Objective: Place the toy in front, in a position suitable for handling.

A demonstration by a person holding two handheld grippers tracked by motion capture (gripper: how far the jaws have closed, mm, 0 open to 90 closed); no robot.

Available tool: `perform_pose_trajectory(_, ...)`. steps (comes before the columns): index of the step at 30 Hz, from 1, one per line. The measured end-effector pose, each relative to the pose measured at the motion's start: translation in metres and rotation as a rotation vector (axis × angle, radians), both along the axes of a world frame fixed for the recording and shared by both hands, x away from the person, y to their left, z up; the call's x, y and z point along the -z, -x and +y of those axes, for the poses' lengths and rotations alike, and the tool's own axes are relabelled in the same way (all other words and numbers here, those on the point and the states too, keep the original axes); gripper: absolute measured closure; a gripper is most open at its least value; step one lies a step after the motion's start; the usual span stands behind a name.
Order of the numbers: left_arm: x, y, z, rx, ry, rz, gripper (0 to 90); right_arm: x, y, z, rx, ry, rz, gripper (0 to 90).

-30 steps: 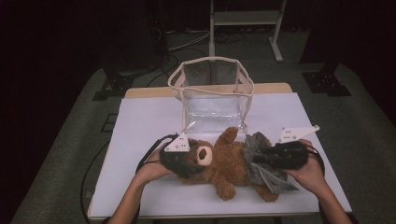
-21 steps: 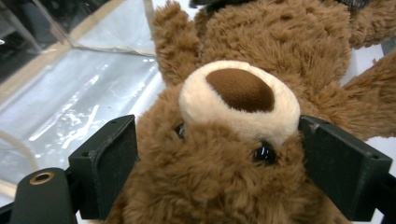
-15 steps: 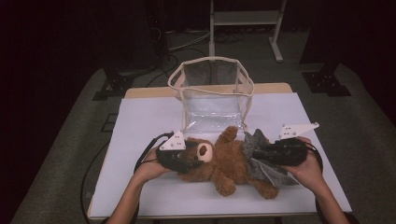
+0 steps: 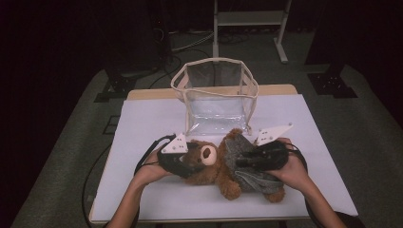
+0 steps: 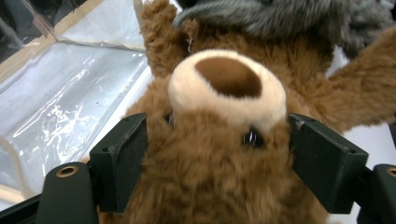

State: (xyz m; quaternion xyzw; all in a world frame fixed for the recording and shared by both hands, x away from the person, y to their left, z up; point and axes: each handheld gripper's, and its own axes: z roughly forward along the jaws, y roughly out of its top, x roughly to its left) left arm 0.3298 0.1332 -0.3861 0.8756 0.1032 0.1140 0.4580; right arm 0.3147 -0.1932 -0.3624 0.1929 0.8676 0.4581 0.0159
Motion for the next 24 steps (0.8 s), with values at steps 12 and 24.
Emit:
perform_pose_trajectory(12, 0.002, 0.000, -0.003, 0.012, -0.008, 0.010, 34.4, -0.040, 0.006, 0.012, -0.101, -0.008, 0.017, 72.1)
perform_pose_trajectory(24, 0.001, -0.002, -0.001, -0.017, 0.013, 0.016, 32.1, 0.013, 0.016, 0.055, -0.189, 0.191, 0.076, 72.1)
